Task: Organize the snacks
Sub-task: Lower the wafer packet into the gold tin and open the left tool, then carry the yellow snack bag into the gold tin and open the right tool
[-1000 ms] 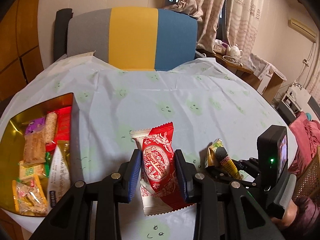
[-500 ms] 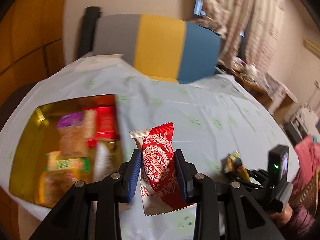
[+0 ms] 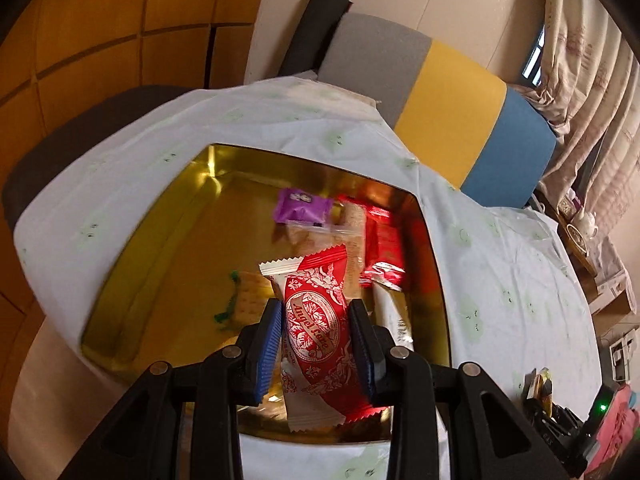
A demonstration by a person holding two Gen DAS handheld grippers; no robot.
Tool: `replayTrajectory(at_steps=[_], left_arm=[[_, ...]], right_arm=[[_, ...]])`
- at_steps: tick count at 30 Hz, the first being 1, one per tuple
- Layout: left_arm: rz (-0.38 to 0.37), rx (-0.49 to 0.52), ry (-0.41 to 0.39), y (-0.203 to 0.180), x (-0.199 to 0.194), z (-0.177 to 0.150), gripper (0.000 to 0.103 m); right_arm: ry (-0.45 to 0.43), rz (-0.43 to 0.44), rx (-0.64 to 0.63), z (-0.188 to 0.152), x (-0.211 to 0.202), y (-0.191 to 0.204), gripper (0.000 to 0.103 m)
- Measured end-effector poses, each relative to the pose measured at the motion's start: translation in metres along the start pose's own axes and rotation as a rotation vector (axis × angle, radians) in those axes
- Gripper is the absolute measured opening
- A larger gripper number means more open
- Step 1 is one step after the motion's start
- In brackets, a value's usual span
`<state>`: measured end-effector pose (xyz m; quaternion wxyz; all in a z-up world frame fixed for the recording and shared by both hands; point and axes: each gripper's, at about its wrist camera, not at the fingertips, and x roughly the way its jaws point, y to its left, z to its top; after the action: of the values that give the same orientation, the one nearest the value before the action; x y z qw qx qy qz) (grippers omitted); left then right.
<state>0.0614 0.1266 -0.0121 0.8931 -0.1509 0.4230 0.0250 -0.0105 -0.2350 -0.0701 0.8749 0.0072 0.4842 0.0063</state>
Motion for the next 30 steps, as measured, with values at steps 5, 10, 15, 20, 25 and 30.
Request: replayTrajectory(at_steps=[5,10,15,20,25,30], left_arm=[[0.037,0.023,0.094,-0.015,0.036,-0.01,0.036],[0.077,0.064,0.103,-0.02,0.044,-0.021,0.037],[0.102,0.085,0.079,-0.018,0.038,-0.024,0.04],[0.119,0.085,0.056,-0.016,0.027,-0.025,0.04],[0.129,0.092,0.025,-0.014,0.015,-0.024,0.041],[0.131,0.099,-0.012,-0.013,0.001,-0.023,0.043]], right_arm=[[0.005,-0.006,-0.001,0.001,0.001,0.001,0.039],[0.014,-0.013,-0.009,0.002,0.001,0.003,0.039],[0.014,-0.021,-0.01,0.002,0.002,0.004,0.039],[0.012,-0.026,-0.011,0.001,0.002,0.006,0.039],[0.012,-0.035,-0.002,0.001,0.002,0.008,0.039],[0.026,-0.036,0.016,0.004,0.002,0.008,0.038]])
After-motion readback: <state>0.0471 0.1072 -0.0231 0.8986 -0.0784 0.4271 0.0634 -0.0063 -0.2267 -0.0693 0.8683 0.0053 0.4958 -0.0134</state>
